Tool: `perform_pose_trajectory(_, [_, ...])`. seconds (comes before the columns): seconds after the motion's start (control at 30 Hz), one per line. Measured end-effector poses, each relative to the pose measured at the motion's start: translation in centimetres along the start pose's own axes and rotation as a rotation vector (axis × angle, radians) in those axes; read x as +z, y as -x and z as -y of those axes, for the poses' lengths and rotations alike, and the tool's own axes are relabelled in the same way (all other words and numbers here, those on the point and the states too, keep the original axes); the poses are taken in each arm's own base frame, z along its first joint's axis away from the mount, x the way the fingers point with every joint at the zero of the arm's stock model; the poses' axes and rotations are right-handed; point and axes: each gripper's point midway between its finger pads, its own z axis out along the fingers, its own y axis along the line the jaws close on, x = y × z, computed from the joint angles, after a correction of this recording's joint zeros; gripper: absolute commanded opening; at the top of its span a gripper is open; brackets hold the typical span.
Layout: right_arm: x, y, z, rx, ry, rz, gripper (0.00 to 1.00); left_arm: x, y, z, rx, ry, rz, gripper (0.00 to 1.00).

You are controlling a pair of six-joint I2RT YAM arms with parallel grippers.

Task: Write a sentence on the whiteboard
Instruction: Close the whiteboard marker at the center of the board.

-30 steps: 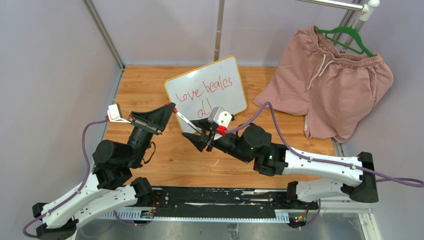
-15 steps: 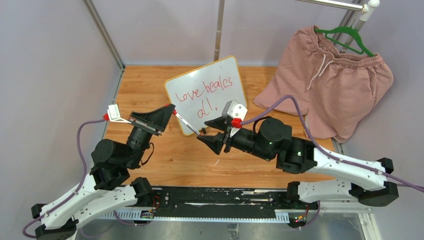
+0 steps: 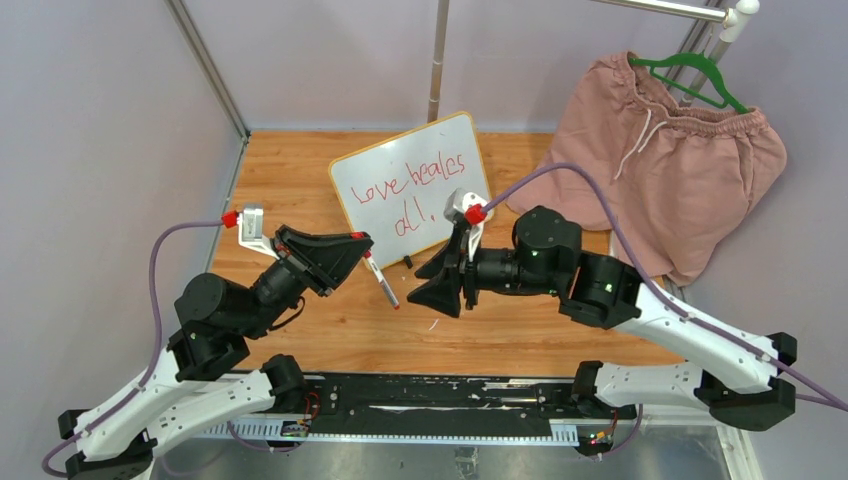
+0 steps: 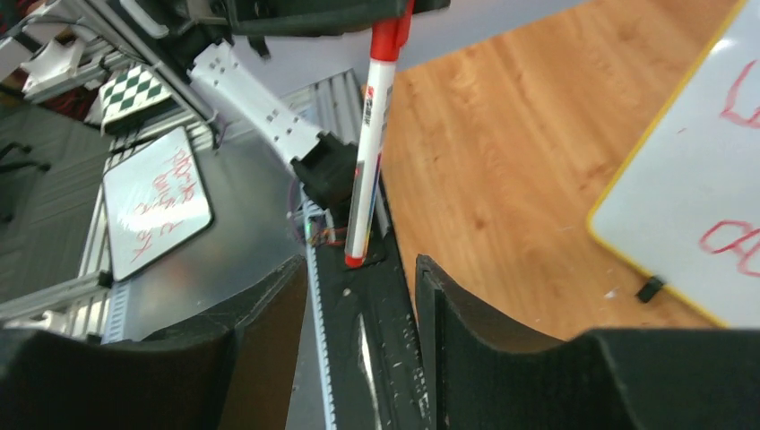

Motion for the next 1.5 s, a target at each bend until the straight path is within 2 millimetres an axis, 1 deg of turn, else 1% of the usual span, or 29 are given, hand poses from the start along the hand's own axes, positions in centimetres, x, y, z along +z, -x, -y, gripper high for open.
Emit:
perform_pose_trajectory(0.1, [1.0,-2.8,-0.6,0.075,0.056,-0.049,0.52,-0.2,-0.6,0.7,0.023,-0.041,-0.039,0.00])
perform_pose_trajectory(0.17, [1.5,-3.6,-0.8,0.113,0.071,-0.055,0.53,-0.3,-0.6,1.1,0.029,-0.063,-0.050,0.00])
perform_pose_trajectory(0.23, [1.9,-3.8,-1.0,0.144,0.087,-0.044,0.53,-0.4,-0.8,1.4,0.033,-0.077,-0.059,0.00])
perform_pose_trajectory(0.4, [2.8,-3.1,-1.3,0.200,0.115,0.020,0.53,-0.4,-1.0,1.5,0.040,-0.089,-0.068,0.00])
perform_pose_trajectory(0.6, [4.1,-3.1,-0.9,0.259,0.108,0.060,0.49,-0.5,-1.0,1.5,0.040,-0.091,-0.066,0.00])
perform_pose_trajectory(0.7, [4.8,-3.2,-0.6,0.283,0.098,0.070,0.45,-0.5,-0.9,1.6,0.038,-0.094,-0.061,0.00])
perform_pose_trajectory(0.77, [5.1,-3.1,-0.6,0.294,0.102,0.076,0.40,-0.6,-0.8,1.5,0.038,-0.093,-0.059,0.00])
perform_pose_trajectory(0.83, [5.6,-3.0,-0.6,0.310,0.109,0.082,0.33,-0.6,-0.9,1.5,0.034,-0.093,-0.055,0.00])
perform_pose_trajectory(0.9, [5.8,-3.1,-0.6,0.314,0.113,0.080,0.23,-0.6,-1.0,1.3,0.032,-0.089,-0.051,0.00])
perform_pose_trajectory(1.1, [6.1,-3.2,-1.2,0.328,0.148,0.071,0.01,-0.5,-1.4,0.6,0.013,-0.075,-0.037,0.00])
perform_pose_trajectory(1.3, [6.0,-3.0,-1.3,0.320,0.153,0.076,0.00,-0.6,-1.2,0.8,-0.004,-0.084,-0.026,0.00])
perform_pose_trajectory(1.5, [5.6,-3.5,-0.9,0.304,0.128,0.067,0.00,-0.5,-1.9,0.6,-0.028,-0.088,-0.037,0.00])
